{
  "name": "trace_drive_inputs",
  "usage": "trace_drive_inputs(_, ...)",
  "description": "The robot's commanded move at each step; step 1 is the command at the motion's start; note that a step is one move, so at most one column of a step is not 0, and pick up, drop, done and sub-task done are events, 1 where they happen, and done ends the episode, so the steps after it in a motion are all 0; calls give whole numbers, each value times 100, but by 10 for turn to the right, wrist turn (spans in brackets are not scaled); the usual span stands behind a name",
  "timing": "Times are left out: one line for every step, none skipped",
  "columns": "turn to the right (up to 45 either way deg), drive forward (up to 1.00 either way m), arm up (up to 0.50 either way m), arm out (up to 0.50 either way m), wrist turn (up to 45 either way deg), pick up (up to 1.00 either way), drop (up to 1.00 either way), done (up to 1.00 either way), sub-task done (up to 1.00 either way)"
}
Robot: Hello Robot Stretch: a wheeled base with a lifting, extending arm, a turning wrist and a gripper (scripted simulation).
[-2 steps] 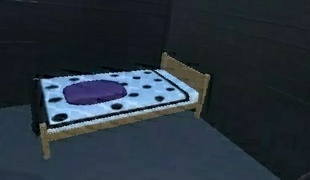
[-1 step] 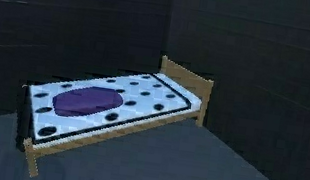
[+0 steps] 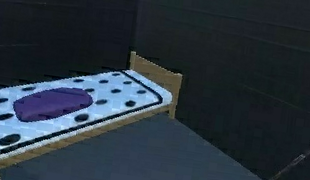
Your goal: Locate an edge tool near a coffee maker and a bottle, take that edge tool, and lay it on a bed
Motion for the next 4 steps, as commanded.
trace_drive_inputs(0,100,0,0,0,0,0,0,0)
trace_drive_inputs(0,25,0,0,0,0,0,0,0)
trace_drive_inputs(-450,0,0,0,0,0,0,0,0)
trace_drive_inputs(-450,0,0,0,0,0,0,0,0)
